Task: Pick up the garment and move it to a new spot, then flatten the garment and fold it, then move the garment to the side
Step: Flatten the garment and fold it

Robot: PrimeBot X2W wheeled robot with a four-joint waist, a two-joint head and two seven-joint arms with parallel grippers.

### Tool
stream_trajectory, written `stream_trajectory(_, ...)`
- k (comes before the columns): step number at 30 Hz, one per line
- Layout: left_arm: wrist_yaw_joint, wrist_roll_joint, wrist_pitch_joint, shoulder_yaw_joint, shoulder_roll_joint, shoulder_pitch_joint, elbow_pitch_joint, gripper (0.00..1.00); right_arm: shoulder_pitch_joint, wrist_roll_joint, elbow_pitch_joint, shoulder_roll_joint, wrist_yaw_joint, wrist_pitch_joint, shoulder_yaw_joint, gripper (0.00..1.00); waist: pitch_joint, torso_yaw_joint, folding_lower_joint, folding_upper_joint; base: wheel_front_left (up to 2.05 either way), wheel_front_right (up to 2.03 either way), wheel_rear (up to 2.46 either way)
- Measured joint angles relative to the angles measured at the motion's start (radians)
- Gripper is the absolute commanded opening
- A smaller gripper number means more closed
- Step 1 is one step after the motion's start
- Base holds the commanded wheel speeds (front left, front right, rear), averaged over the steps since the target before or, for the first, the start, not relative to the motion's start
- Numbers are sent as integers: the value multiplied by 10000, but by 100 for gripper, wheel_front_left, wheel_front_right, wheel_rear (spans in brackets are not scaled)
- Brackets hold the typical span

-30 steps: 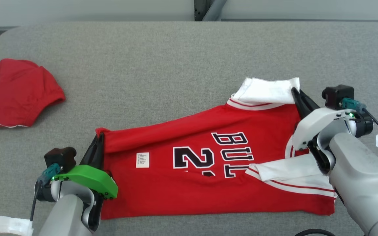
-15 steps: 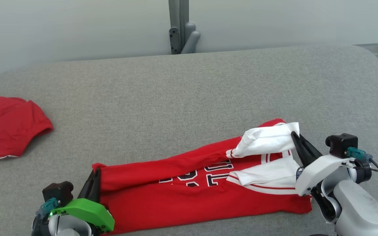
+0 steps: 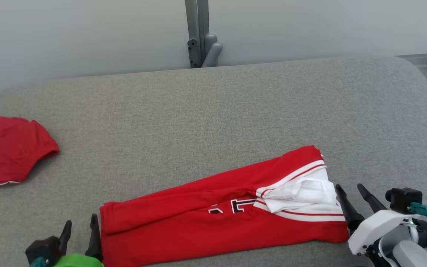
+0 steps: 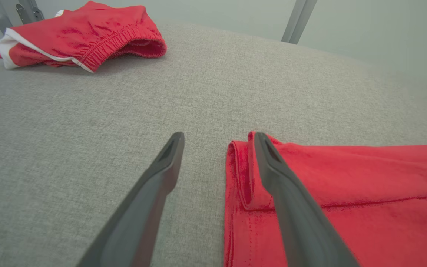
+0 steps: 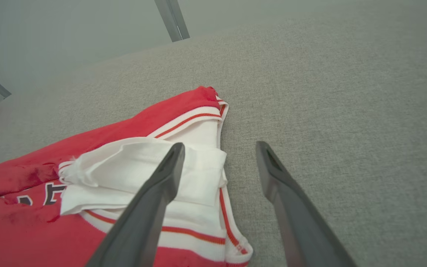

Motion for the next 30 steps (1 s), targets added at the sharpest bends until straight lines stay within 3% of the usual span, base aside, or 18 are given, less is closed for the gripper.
stream_trajectory(5, 75, 736, 2, 1166, -387, 1190, -945, 100, 780, 36, -828, -205, 0, -54, -777, 100, -229, 57, 0, 0, 0, 0, 0)
stream_trajectory(9, -31, 1091, 2, 1429, -602, 1527, -1049, 100, 1035, -322, -1175, 36, -4, -63, -1091, 100, -388, 129, 0, 1, 0, 0, 0)
stream_trajectory(22, -226, 1043, 2, 736, -706, 1311, -1037, 100, 762, -512, -1122, 736, -2, -15, 1070, 100, -301, 532, 0, 0, 0, 0, 0)
stream_trajectory(28, -236, 1001, 2, 633, -708, 1305, -1034, 100, 411, -412, -479, 949, -2, -10, 1187, 100, -184, 615, 0, 0, 0, 0, 0)
stream_trajectory(29, -238, 999, 2, 614, -708, 1298, -1039, 100, 378, -412, -405, 972, -2, -12, 1187, 98, -166, 633, 0, 0, 0, 0, 0)
stream_trajectory(30, -238, 988, 2, 602, -706, 1290, -1045, 100, 350, -410, -355, 1001, -2, -13, 1185, 75, -151, 651, 0, 0, 0, 0, 0)
